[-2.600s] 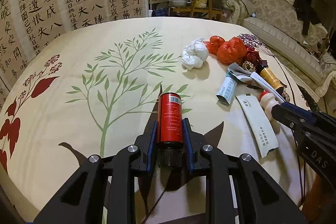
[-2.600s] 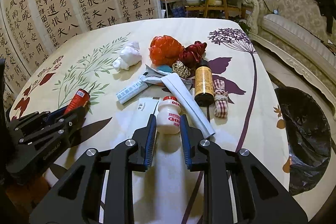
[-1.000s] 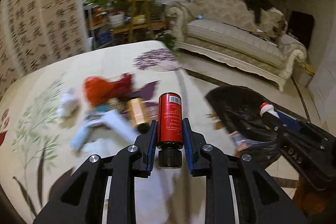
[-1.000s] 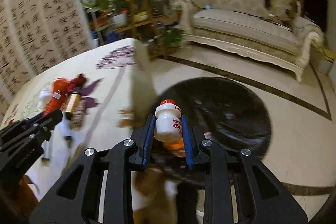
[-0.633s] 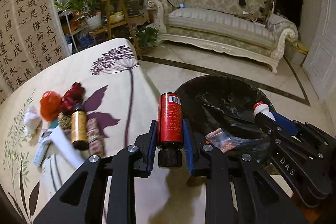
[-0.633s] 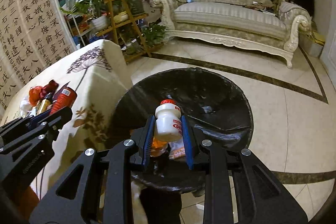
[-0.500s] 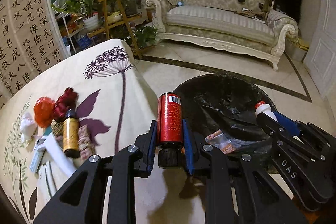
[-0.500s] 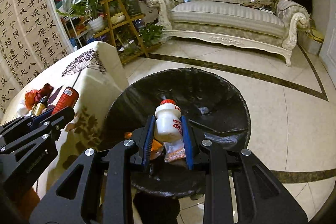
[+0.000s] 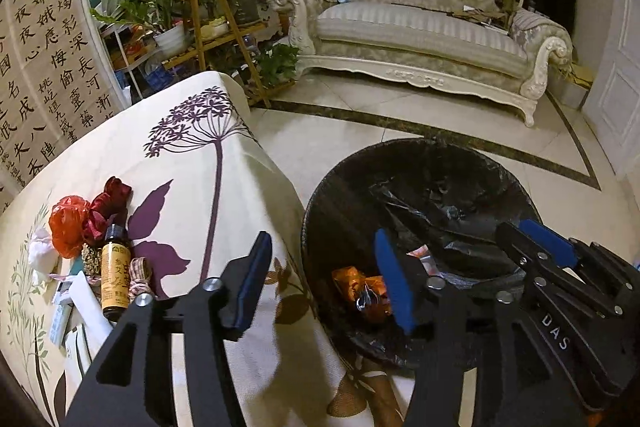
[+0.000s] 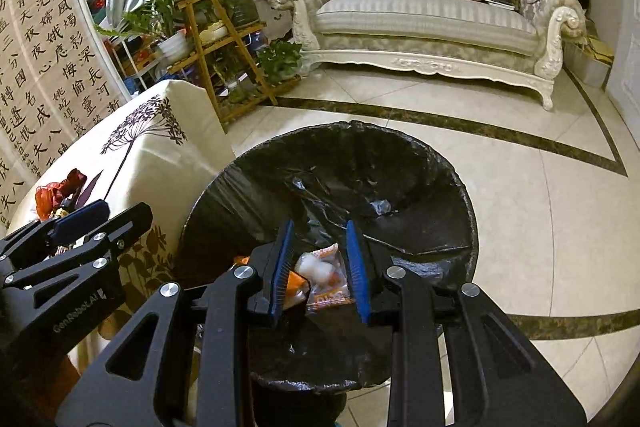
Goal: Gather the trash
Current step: 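Carry the red bottle with the left gripper while the right gripper carries the white bottle into the bin, then return to the table and grasp the white tube with the left gripper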
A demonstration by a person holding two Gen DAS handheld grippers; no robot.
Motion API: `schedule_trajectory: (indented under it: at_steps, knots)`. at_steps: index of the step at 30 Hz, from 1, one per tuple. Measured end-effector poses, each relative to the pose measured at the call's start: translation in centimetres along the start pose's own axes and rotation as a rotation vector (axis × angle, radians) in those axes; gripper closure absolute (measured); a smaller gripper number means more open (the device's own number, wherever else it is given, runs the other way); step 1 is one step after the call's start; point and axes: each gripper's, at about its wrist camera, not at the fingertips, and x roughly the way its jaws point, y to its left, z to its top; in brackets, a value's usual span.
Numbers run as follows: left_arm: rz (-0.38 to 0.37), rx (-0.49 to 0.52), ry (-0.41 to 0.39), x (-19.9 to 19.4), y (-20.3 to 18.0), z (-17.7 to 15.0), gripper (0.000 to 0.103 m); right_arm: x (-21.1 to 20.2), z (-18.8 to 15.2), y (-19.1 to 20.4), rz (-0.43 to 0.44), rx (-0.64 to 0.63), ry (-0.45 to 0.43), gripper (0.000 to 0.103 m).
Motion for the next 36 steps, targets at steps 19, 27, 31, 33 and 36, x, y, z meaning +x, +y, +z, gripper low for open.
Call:
schedule_trajectory:
  at_steps: [19, 27, 31, 33, 36]
  knots:
    - [0.094, -0.114, -0.033, -4.9, 5.7, -2.7, 0.031, -2.6, -1.2, 4.4, 0.059, -0.073, -0.003, 0.063]
    - [0.148, -0.168, -0.033, -6.8, 8.9, -5.1, 0.031, -3.6, -2.3, 8.0, 0.113, -0.133, 0.002, 0.062]
    - [0.183, -0.201, -0.022, -7.2, 10.6, -6.3, 0.031, -3.9, -2.7, 9.9, 0.143, -0.167, 0.008, 0.062]
    - [0.199, -0.218, -0.012, -7.2, 11.5, -7.0, 0.031, -3.9, -2.9, 10.7, 0.155, -0.181, 0.014, 0.062]
    - [0.223, -0.244, 0.009, -7.0, 12.7, -7.8, 0.031, -3.8, -3.1, 11.8, 0.169, -0.202, 0.021, 0.062]
